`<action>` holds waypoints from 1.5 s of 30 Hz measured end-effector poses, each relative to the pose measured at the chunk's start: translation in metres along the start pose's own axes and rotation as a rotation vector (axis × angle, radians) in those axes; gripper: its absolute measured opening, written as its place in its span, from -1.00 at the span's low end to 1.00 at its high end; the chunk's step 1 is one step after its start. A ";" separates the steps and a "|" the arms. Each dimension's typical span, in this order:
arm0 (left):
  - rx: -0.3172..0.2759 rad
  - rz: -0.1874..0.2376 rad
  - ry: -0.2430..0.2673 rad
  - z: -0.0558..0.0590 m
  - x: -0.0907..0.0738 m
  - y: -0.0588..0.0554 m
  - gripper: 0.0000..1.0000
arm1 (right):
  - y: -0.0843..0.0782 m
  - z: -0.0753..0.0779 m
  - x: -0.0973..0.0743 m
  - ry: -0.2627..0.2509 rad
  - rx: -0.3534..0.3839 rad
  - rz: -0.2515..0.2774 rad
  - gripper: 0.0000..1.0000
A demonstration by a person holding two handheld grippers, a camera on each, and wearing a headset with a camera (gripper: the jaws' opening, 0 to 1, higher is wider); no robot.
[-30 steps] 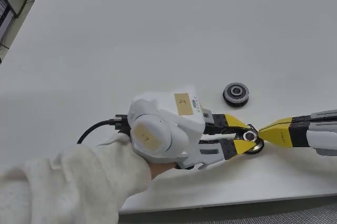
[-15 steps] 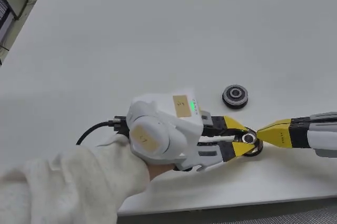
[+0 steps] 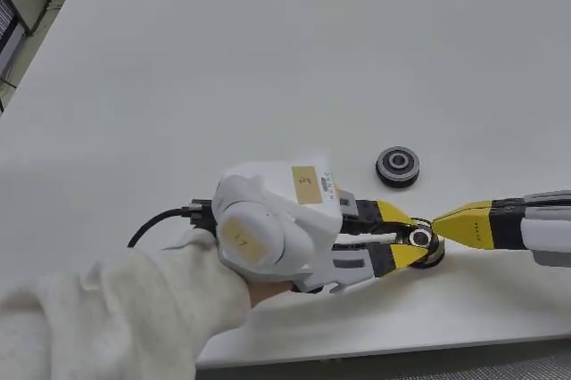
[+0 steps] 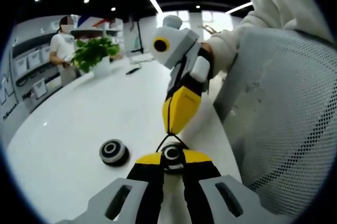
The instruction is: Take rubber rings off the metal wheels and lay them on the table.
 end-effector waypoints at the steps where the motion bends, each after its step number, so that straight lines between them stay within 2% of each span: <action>1: 0.000 -0.001 0.001 0.000 0.000 0.000 -0.73 | -0.001 0.003 0.000 -0.017 -0.004 -0.013 -1.00; 3: -0.001 -0.006 0.004 0.000 -0.001 0.000 -0.73 | -0.003 0.005 0.000 -0.034 -0.040 -0.034 -1.00; 6: 0.019 -0.015 0.006 0.000 -0.001 0.001 -0.72 | -0.003 0.002 0.001 -0.022 -0.046 -0.044 -1.00; 9: 0.019 -0.032 0.012 -0.001 -0.002 0.002 -0.70 | -0.004 0.007 0.000 -0.053 -0.061 -0.060 -1.00; 12: 0.016 -0.050 0.014 -0.002 -0.002 0.002 -0.68 | -0.006 0.010 0.000 -0.070 -0.050 -0.077 -1.00; 14: 0.023 -0.047 0.013 -0.002 -0.003 0.004 -0.66 | -0.007 0.010 0.001 -0.071 -0.051 -0.087 -1.00; 17: 0.021 -0.056 -0.004 0.001 -0.004 0.008 -0.58 | -0.008 0.011 0.001 -0.076 -0.057 -0.096 -1.00; 19: 0.001 -0.041 -0.012 0.001 -0.006 0.013 -0.48 | -0.007 0.011 0.000 -0.080 -0.059 -0.100 -1.00; 20: -0.049 -0.030 -0.026 0.004 -0.006 0.016 -0.46 | -0.007 0.011 0.000 -0.082 -0.061 -0.104 -1.00; 23: -0.054 -0.006 -0.022 0.001 -0.010 0.027 -0.23 | -0.006 0.011 -0.003 -0.092 -0.078 -0.109 -1.00; 25: -0.043 0.002 -0.011 -0.001 -0.013 0.033 -0.17 | -0.003 0.008 -0.005 -0.088 -0.080 -0.102 -1.00; 29: -0.052 0.012 -0.011 -0.005 -0.023 0.042 -0.08 | -0.001 0.004 -0.007 -0.090 -0.090 -0.104 -1.00; 32: -0.027 0.010 0.012 -0.009 -0.034 0.047 0.05 | 0.000 0.000 -0.011 -0.092 -0.109 -0.112 -1.00; 35: -0.029 0.008 0.037 -0.013 -0.046 0.051 0.21 | 0.003 -0.003 -0.014 -0.096 -0.120 -0.107 -1.00; 45: -0.009 -0.036 0.117 -0.021 -0.082 0.053 0.32 | 0.017 -0.014 -0.029 -0.113 -0.151 -0.081 -1.00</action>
Point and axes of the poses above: the centre of the closed fingertips' face, and the gripper's own axes: x roughly forward along the fingers, z roughly to its right, y roughly out of its top, the point moved 5 cm from there along -x, roughly backward along the fingers, and after that the axes turned 8 degrees about z, right-handed, at the moved point
